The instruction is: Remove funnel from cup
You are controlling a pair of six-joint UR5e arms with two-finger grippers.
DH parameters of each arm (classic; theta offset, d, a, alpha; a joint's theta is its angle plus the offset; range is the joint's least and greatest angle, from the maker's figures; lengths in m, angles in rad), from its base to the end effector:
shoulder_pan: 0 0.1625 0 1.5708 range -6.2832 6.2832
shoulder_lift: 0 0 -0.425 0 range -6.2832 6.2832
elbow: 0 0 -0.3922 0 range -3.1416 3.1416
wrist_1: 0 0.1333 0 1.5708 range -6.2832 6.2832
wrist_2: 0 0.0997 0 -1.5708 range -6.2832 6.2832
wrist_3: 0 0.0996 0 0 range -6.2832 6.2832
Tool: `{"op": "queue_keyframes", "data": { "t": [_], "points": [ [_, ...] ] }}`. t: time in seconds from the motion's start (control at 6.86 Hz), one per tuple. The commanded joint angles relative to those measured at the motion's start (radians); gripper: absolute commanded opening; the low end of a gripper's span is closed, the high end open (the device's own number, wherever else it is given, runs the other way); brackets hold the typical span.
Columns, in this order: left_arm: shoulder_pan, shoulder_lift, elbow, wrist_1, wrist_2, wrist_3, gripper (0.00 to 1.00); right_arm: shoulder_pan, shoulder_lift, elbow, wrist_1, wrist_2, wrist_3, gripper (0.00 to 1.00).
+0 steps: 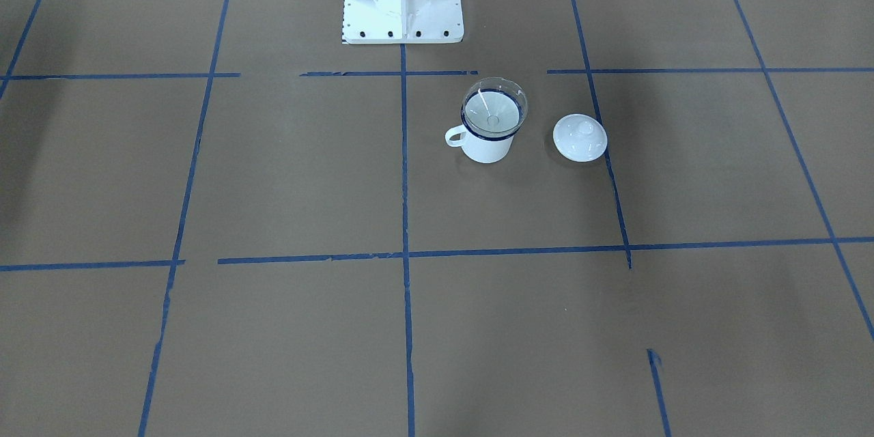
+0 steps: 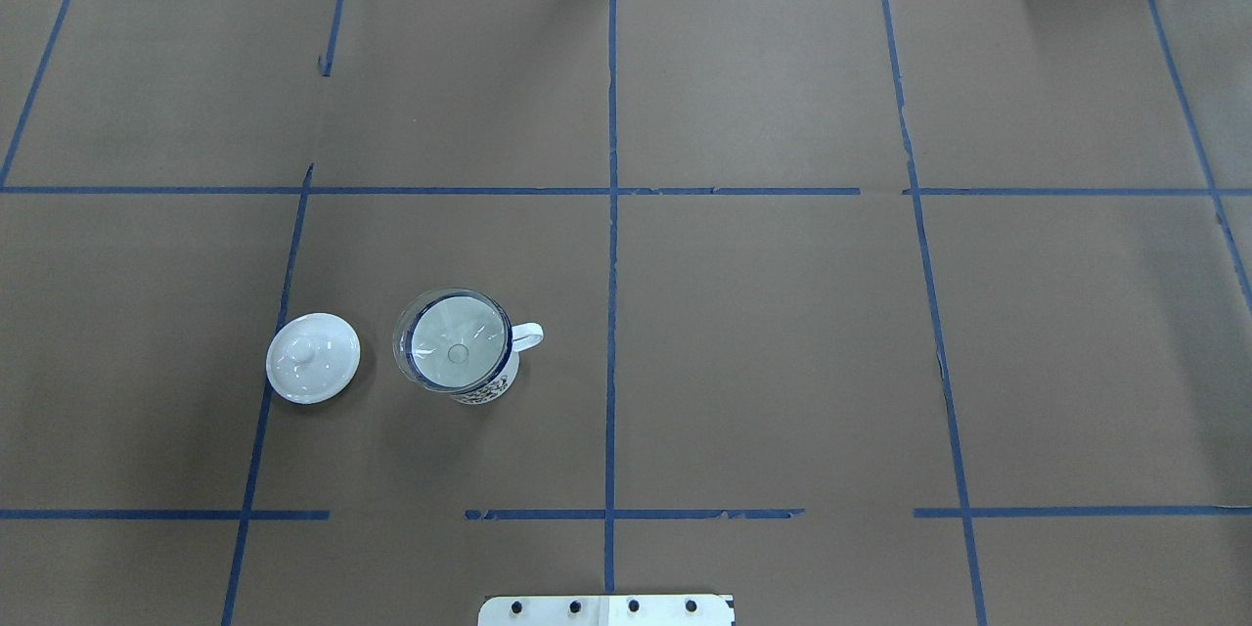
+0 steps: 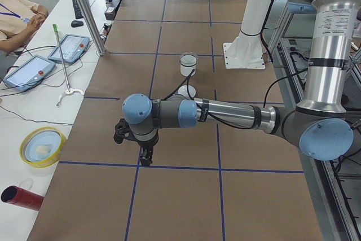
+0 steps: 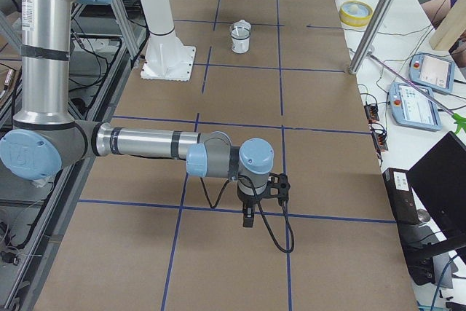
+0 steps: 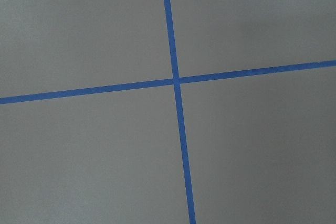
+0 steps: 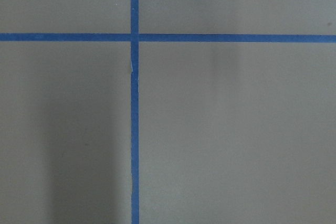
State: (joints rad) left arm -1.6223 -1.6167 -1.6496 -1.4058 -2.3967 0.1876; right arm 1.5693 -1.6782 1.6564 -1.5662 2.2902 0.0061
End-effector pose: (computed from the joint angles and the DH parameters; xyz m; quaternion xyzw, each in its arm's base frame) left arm -0.0860 -0.5018 0.6097 0.0295 0.4006 0.0542 0.9142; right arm 0.0670 -0.4450 0.6702 -0.0094 -0.3519 0.0052 0.9360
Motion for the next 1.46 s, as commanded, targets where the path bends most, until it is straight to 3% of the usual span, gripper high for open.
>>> {"op": "queue_keyframes", "data": {
  "t": [0.0, 0.44, 1.02, 1.31],
  "points": [
    [0.001, 0.004, -0.016, -0.009, -0.002, -0.005, 1.00, 0.000, 0.000, 0.000, 0.000, 0.000, 0.000, 1.00],
    [0.004, -0.006, -0.028, -0.009, -0.004, -0.014, 1.00, 0.000, 0.000, -0.001, 0.000, 0.000, 0.000, 1.00],
    [0.088, -0.015, -0.195, -0.042, -0.001, -0.466, 1.00, 0.000, 0.000, 0.000, 0.000, 0.000, 0.000, 1.00],
    [0.241, -0.127, -0.251, -0.050, 0.005, -0.840, 1.00, 0.000, 0.000, 0.000, 0.000, 0.000, 0.000, 1.00]
  ]
}}
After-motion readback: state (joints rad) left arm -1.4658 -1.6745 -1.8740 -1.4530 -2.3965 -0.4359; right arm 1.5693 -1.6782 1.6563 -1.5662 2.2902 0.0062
